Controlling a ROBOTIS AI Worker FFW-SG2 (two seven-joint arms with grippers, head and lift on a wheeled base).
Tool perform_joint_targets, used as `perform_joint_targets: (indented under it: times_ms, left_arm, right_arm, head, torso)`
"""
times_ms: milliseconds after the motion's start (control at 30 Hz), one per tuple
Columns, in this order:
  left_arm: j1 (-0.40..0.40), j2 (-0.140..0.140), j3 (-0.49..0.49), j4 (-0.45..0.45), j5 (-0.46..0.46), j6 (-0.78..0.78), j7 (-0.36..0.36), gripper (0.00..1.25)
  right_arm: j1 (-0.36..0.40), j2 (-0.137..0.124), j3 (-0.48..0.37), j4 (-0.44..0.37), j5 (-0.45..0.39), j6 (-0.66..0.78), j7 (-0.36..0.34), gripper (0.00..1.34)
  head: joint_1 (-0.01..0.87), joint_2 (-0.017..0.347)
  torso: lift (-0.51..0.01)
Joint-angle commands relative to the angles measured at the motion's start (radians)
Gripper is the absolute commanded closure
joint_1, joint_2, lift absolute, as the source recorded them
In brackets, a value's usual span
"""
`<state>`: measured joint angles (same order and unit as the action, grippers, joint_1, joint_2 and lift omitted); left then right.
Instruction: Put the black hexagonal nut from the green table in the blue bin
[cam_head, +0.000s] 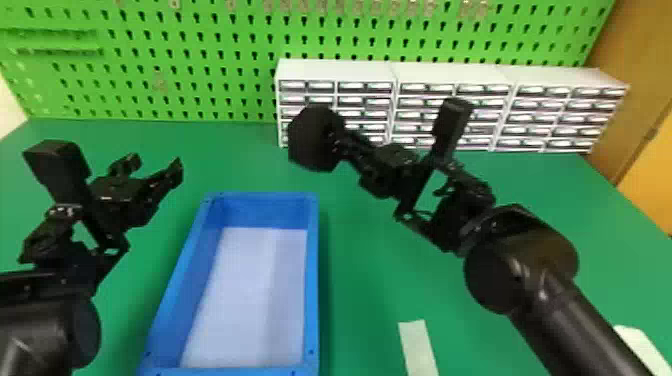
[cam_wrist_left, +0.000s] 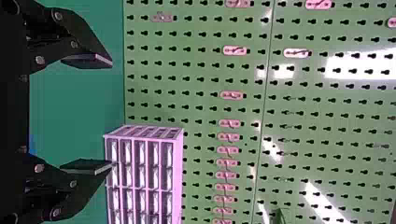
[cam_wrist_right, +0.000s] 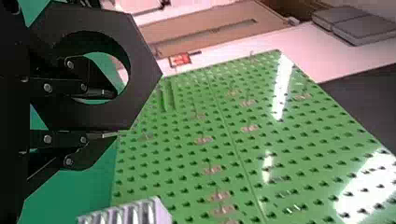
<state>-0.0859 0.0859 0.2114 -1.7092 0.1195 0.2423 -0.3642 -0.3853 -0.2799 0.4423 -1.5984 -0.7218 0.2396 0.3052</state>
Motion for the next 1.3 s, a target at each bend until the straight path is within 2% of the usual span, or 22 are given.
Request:
perform_joint_targets:
  times_ms: [0,500,1000,1067,1200,1267]
  left_arm:
    - [0.000,0.000,0.002,0.000,-0.001,0.000,0.001,0.49]
    - [-0.003,-0.002,-0.001,0.000,-0.004,0.000,0.001,0.49]
    - [-0.005,-0.002,-0.003,0.000,-0.006,0.000,0.002,0.49]
    - [-0.005,-0.002,-0.003,0.000,-0.004,0.000,0.001,0.49]
    - [-0.005,-0.002,-0.004,0.000,-0.004,0.000,0.001,0.49]
    - [-0.005,-0.002,-0.003,0.000,-0.004,0.000,0.001,0.49]
  right_arm:
    - [-0.010,-0.007,0.065,0.000,-0.025,0.029,0.000,0.93]
    - [-0.043,-0.022,0.214,0.005,-0.047,0.076,0.000,0.93]
    - [-0.043,-0.021,0.231,0.009,-0.042,0.084,0.000,0.92]
    - [-0.043,-0.021,0.230,0.011,-0.039,0.084,0.000,0.86]
    - [-0.038,-0.019,0.223,0.014,-0.036,0.087,-0.001,0.52]
    - [-0.038,-0.019,0.222,0.014,-0.034,0.090,-0.001,0.40]
  head:
    - [0.691,0.009]
    - [0.691,0.009]
    - [0.691,0.009]
    - [0.691,0.009]
    - [0.691,0.009]
    - [0.691,0.009]
  torso:
    - [-0.097]
    - [-0.097]
    - [-0.097]
    - [-0.097]
    - [-0.097]
    - [-0.097]
